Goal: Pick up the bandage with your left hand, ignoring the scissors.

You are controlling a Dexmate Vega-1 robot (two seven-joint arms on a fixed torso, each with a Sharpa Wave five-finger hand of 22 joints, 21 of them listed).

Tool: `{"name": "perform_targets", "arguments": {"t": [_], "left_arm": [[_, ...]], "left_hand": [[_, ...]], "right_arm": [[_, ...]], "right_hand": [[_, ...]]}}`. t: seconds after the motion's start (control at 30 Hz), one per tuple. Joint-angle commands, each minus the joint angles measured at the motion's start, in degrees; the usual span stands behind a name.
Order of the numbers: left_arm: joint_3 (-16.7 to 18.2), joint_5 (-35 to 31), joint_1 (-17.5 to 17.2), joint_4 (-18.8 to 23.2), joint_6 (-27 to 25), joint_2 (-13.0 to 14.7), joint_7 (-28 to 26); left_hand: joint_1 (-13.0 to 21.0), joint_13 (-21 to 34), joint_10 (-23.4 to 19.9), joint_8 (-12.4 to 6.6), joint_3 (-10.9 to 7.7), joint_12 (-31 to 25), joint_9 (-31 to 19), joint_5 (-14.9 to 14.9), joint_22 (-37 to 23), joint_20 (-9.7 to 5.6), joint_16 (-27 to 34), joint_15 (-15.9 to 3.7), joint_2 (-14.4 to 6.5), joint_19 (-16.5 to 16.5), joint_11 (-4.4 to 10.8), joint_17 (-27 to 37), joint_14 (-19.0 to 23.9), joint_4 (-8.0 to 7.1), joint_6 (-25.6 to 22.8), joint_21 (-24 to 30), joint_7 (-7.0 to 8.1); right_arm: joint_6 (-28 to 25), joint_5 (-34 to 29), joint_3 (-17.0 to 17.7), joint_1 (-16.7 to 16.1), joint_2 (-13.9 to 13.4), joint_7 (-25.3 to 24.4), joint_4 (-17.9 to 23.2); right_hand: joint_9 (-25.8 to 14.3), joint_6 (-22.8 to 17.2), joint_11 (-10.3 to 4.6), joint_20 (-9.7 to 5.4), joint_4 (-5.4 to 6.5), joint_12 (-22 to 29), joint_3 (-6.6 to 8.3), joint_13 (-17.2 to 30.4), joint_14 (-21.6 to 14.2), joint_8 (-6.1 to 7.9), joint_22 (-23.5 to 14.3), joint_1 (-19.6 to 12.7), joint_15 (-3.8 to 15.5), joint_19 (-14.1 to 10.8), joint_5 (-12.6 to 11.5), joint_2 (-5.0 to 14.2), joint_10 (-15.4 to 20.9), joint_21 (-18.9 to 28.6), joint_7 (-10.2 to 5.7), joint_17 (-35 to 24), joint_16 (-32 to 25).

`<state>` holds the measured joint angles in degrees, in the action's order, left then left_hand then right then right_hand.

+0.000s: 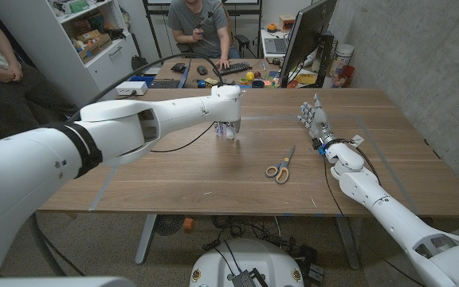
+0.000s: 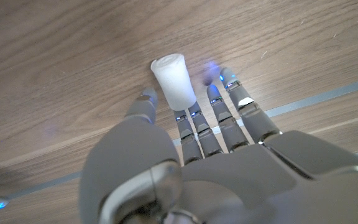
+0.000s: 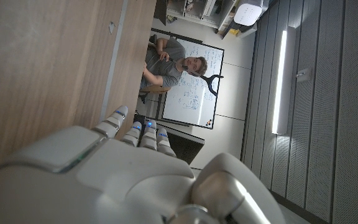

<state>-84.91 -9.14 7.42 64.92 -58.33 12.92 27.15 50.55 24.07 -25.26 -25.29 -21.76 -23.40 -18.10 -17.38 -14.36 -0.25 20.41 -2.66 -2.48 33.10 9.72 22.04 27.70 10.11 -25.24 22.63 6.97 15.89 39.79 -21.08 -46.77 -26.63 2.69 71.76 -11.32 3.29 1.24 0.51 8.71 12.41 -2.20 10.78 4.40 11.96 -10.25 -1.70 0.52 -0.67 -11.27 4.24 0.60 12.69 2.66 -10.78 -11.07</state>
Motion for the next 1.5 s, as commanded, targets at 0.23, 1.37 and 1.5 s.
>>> {"name": "perform_targets", "arguments": {"t": [0.23, 1.37, 1.5], "left_arm": [[0.9, -4.1, -3.8, 4.4, -2.9, 0.3, -8.0], [19.0, -34.1, -9.9, 44.2, -21.7, 18.7, 10.1], [21.5, -51.2, -11.2, 43.1, -21.7, 16.5, 24.4]], "left_hand": [[23.3, 17.5, -7.4, -17.07, 6.1, -15.9, -16.0, 6.2, -8.2, -4.32, 15.2, -10.04, -4.7, 1.8, 0.88, 23.1, 8.7, -0.5, -6.8, 11.8, 1.9], [35.0, 21.2, -11.5, -30.01, 9.29, -23.4, -27.9, 7.1, -17.7, -6.68, 12.0, -10.45, -2.9, 1.5, 0.66, 29.8, 20.7, -1.11, -13.1, 32.2, -0.41], [35.0, 20.9, -11.8, -29.78, 9.4, -23.5, -27.4, 7.1, -17.7, -6.67, 11.8, -10.42, -2.8, 1.2, 0.92, 30.0, 20.8, -1.17, -13.2, 32.6, -0.37]], "right_arm": [[0.0, 0.3, 0.3, -0.1, 0.0, -0.2, 0.1], [0.8, -2.5, -1.9, 0.7, -0.5, 1.4, -0.3], [0.4, -2.5, -2.0, 0.5, -0.6, 1.5, 0.2]], "right_hand": [[-0.2, 0.2, -0.16, 0.61, 0.04, 0.0, -0.27, 0.3, 0.3, -0.32, -0.2, -0.1, 0.52, -0.2, -0.4, 1.36, 0.1, 0.0, -0.43, -0.1, 0.0], [-0.2, 0.3, -0.25, 0.73, 0.05, -0.1, -0.42, 0.3, 0.4, -0.35, -0.2, -0.1, 0.64, -0.2, -0.4, 1.35, -0.1, -0.4, -0.51, -0.1, 0.0], [-0.2, 0.3, -0.25, 0.73, 0.05, -0.1, -0.43, 0.3, 0.4, -0.34, -0.2, -0.1, 0.63, -0.2, -0.4, 1.36, -0.1, -0.4, -0.5, -0.1, 0.1]]}}
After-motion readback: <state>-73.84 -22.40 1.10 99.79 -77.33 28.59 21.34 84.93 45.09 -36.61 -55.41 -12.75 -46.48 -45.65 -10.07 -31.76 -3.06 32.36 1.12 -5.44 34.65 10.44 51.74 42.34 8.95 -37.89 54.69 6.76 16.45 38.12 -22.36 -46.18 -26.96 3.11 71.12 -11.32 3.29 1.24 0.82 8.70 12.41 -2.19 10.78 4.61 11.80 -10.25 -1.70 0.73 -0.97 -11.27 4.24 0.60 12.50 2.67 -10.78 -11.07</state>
